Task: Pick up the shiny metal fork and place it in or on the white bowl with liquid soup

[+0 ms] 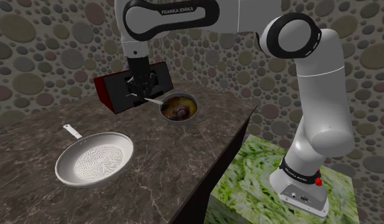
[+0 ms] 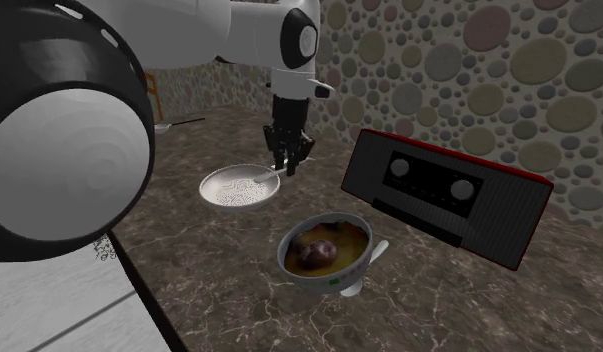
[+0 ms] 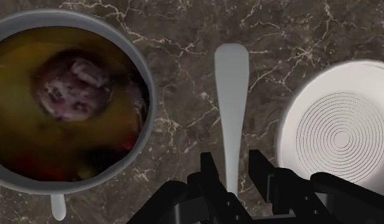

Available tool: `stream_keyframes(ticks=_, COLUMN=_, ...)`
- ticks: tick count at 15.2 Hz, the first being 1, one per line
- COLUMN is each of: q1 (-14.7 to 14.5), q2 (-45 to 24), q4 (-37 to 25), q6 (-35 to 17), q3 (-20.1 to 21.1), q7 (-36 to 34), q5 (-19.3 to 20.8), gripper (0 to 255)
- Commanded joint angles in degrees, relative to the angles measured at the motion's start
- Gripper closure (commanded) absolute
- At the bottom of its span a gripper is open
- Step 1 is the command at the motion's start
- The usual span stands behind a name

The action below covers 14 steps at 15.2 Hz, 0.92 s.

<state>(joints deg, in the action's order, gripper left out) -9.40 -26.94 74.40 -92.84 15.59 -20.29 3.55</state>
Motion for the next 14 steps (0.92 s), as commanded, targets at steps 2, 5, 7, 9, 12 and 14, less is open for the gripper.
stream_keyframes(ticks=2, q1=1.07, q2=1.91, q4=1.76, q6=0.16, q3=-0.16, q7=1.08, q5=-0.4, gripper=255)
stream_keyframes(ticks=5, q1=4.18, q2=6.4, q4=8.76, q6=-2.35, q3=-0.93, q7=4.55, q5=-1.29, gripper=255)
stream_keyframes(ticks=7, q1=6.08, q2=9.0, q4=12.72, q6=-3.73, q3=-1.59, q7=6.96, q5=-1.78, gripper=255)
stream_keyframes(ticks=9, q1=7.87, q2=11.31, q4=16.22, q6=-4.92, q3=-2.34, q7=9.41, q5=-2.18, gripper=255)
stream_keyframes(ticks=12, q1=10.39, q2=14.32, q4=20.73, q6=-6.44, q3=-3.65, q7=13.17, q5=-2.6, gripper=255)
stream_keyframes(ticks=14, q1=11.4, q2=15.33, q4=23.04, q6=-7.75, q3=-4.28, q7=14.79, q5=-2.7, gripper=255)
